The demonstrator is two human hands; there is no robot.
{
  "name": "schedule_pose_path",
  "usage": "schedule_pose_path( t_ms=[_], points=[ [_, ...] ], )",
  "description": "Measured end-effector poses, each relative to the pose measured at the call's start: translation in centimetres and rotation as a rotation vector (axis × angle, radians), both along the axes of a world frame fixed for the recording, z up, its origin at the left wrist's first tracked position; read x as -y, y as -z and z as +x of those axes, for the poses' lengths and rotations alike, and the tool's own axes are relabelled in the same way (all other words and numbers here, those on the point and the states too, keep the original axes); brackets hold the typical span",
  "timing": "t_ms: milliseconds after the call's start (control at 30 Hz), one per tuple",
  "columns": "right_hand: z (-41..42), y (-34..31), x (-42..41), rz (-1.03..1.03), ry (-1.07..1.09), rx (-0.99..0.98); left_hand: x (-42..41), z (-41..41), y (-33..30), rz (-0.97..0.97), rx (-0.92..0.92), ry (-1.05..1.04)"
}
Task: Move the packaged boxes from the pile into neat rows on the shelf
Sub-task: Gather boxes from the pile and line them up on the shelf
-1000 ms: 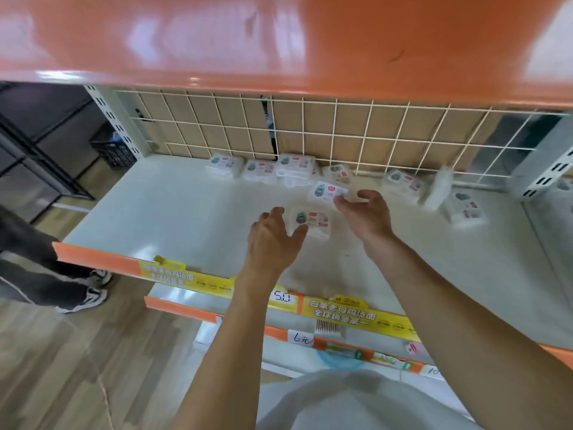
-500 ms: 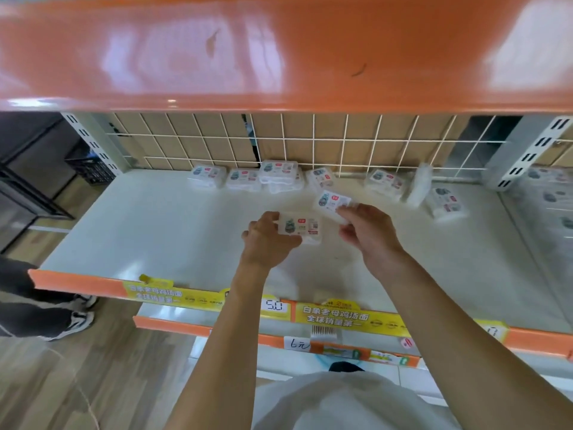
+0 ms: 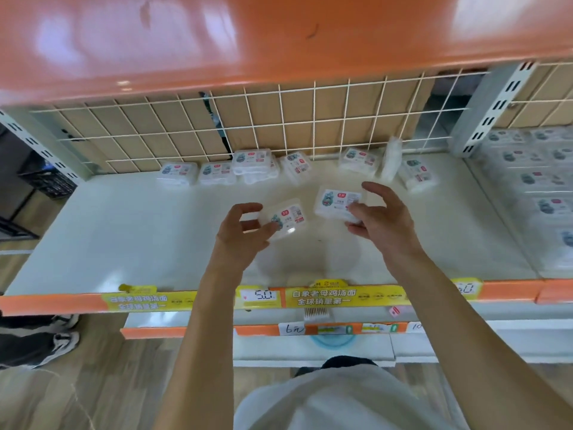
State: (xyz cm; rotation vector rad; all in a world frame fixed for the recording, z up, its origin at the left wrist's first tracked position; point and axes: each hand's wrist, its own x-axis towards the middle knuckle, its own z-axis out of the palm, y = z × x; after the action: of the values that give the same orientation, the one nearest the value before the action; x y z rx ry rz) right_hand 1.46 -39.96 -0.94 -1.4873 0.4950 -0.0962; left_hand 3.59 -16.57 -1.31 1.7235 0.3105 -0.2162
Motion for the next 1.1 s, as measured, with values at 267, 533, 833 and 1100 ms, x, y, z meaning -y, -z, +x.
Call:
schedule_pose_path(
  t_ms=[267, 533, 833, 1100],
  points=[
    [-3.9, -2.0, 3.6, -0.004, 0.028, 0.068, 2.4, -0.9, -1.9, -0.168, 0.048, 0.105],
    [-8.8, -4.1, 9.4, -0.012, 0.186, 0.121, 9.0, -1.4, -3.0, -0.191, 0.094, 0.297],
    [-14.7, -5.8, 18.4, -0.039, 0.269, 0.134, 19.1, -4.5, -4.4, -0.246, 0.113, 0.374],
    [-19.2, -6.6, 30.1, -0.053, 0.246, 0.117, 30.1, -9.9, -4.8, -0.265, 0.135, 0.331]
  ],
)
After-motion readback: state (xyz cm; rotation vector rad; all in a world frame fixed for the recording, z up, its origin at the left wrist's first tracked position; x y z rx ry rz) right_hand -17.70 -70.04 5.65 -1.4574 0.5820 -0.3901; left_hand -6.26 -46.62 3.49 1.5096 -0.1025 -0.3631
